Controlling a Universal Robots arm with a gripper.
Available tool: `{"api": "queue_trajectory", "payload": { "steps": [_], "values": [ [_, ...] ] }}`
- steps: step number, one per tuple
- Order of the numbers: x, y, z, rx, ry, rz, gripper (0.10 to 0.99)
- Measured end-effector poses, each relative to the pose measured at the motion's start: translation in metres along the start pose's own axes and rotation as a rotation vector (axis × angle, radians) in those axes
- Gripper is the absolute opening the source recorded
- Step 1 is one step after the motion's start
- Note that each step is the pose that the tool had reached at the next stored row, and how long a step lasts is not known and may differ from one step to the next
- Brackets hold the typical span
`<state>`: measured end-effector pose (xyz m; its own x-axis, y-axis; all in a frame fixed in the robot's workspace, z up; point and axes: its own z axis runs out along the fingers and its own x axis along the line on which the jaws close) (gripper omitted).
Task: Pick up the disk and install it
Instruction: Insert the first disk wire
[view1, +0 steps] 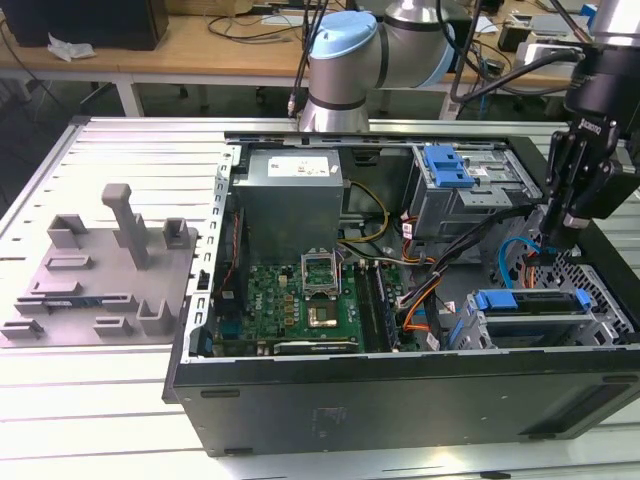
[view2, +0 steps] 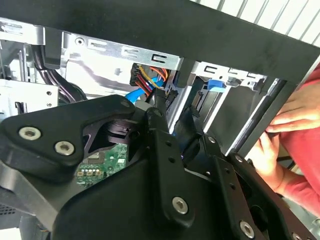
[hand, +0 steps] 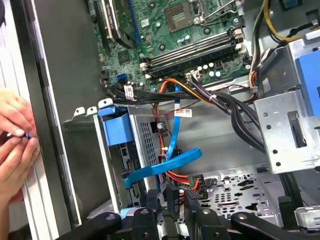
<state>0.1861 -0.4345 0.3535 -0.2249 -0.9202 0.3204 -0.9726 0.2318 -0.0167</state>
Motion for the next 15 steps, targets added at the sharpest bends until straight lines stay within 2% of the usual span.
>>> {"api": "queue_trajectory", "payload": {
  "steps": [11,12,13,14,15],
  "values": [
    [-0.0009,0.0004,0.0026,0.001,0.0024,0.000,0.349],
    [-0.0009,0.0004,0.0027,0.001,0.0024,0.000,0.333],
    [-0.0009,0.0004,0.0027,0.001,0.0023,0.000,0.267],
    [-0.0009,0.0004,0.0027,0.001,0.0023,0.000,0.267],
    [-0.0009,0.0004,0.0027,0.001,0.0023,0.000,0.204]
  ]
}}
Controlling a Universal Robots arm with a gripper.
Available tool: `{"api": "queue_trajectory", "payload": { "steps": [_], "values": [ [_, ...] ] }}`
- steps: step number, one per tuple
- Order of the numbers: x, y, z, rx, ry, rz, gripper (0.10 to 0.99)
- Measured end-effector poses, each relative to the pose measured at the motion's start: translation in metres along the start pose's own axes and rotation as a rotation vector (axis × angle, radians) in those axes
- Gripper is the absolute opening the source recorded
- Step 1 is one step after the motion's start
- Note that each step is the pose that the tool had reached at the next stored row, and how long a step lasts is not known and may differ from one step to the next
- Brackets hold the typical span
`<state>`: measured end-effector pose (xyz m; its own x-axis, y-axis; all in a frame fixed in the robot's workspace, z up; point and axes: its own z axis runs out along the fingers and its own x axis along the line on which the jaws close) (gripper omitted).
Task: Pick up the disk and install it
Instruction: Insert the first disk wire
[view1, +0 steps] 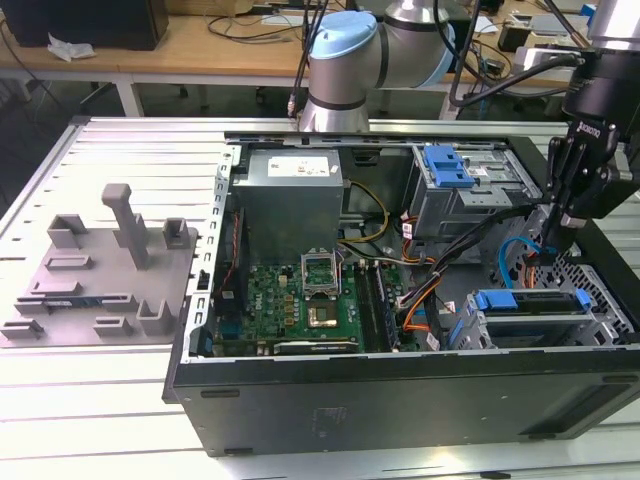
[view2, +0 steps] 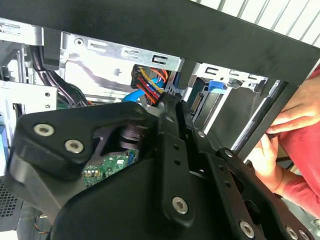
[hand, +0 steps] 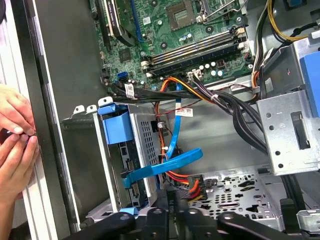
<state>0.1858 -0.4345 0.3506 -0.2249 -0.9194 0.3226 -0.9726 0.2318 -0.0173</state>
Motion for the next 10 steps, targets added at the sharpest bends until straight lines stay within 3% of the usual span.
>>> {"api": "queue_trajectory", "payload": {
  "steps": [1,10],
  "values": [
    [0.0000,0.0000,0.0000,0.000,0.0000,0.000,0.165],
    [0.0044,-0.0008,-0.0016,-0.001,-0.0044,0.000,0.165]
  ]
}}
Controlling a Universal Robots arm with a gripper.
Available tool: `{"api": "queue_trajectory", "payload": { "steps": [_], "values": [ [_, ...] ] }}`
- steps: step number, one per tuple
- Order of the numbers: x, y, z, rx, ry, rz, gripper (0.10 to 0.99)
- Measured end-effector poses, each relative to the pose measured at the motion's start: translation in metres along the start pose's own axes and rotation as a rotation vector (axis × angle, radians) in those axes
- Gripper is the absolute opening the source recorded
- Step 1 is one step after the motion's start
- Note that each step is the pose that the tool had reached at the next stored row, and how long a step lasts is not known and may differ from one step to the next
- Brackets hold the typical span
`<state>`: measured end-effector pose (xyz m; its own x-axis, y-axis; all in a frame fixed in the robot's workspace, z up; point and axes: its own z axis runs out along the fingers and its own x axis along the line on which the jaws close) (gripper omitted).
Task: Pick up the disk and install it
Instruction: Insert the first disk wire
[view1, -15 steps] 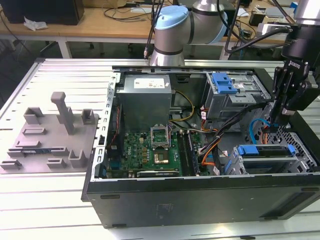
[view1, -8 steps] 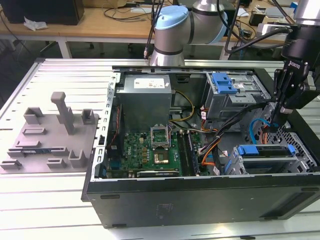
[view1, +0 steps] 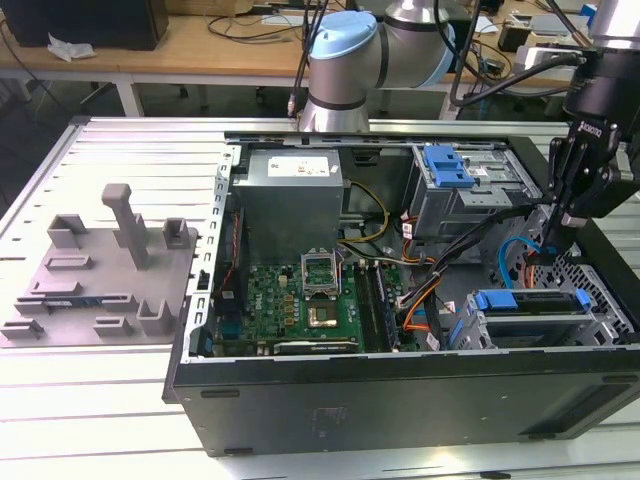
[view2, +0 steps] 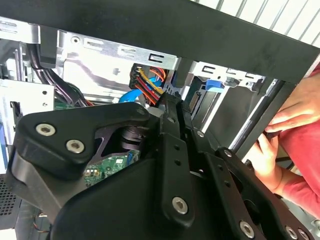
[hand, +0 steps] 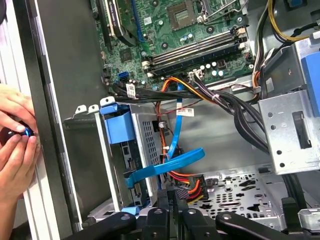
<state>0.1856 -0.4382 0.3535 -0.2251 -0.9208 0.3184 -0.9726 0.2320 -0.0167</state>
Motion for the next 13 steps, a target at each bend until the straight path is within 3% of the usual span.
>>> {"api": "queue_trajectory", "payload": {
  "steps": [4,6,10,13],
  "values": [
    [0.0097,-0.0017,0.0022,-0.003,-0.0173,-0.001,0.165],
    [0.0179,-0.0029,0.0050,-0.008,-0.0494,-0.002,0.165],
    [0.0254,-0.0028,0.0075,-0.013,-0.0746,-0.003,0.165],
    [0.0382,-0.0026,0.0118,-0.016,-0.1052,-0.004,0.165]
  ]
}}
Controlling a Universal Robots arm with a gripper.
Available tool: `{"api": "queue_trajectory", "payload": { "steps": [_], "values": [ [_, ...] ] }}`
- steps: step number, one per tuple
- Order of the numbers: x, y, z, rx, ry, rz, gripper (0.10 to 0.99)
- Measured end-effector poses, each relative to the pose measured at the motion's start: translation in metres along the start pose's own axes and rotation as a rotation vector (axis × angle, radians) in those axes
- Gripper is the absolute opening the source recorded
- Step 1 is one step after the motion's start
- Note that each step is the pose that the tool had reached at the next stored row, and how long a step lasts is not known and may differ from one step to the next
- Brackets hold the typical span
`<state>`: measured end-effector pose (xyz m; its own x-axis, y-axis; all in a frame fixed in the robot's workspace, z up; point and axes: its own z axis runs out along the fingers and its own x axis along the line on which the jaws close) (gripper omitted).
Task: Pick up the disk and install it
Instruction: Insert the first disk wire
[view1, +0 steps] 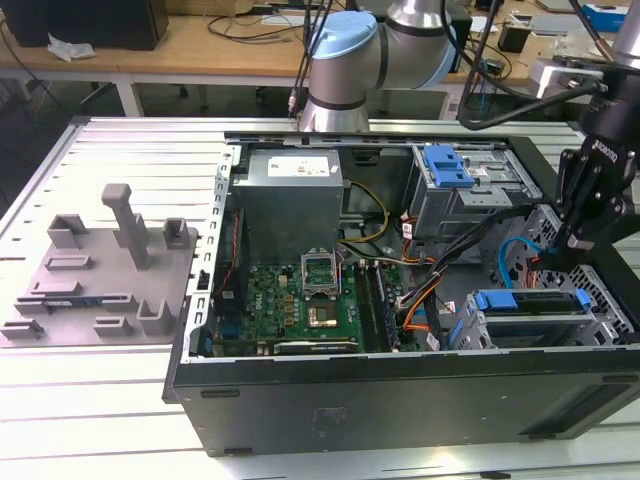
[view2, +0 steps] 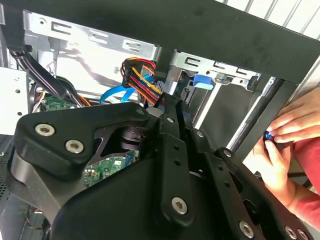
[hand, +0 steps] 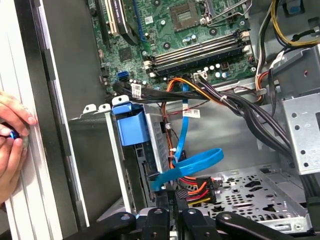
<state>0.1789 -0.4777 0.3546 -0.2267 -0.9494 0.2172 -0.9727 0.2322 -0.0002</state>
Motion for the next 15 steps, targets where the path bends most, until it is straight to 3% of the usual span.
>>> {"api": "queue_trajectory", "payload": {
  "steps": [4,7,11,14,15],
  "values": [
    [0.0064,0.0001,0.0015,-0.001,-0.0189,-0.003,0.165],
    [0.0087,0.0016,0.0020,0.003,-0.0244,-0.014,0.165],
    [0.0117,0.0029,0.0026,0.016,-0.0318,-0.057,0.165],
    [0.0146,0.0057,0.0033,0.018,-0.0442,-0.060,0.165],
    [0.0159,0.0060,0.0036,0.019,-0.0521,-0.064,0.165]
  ]
}}
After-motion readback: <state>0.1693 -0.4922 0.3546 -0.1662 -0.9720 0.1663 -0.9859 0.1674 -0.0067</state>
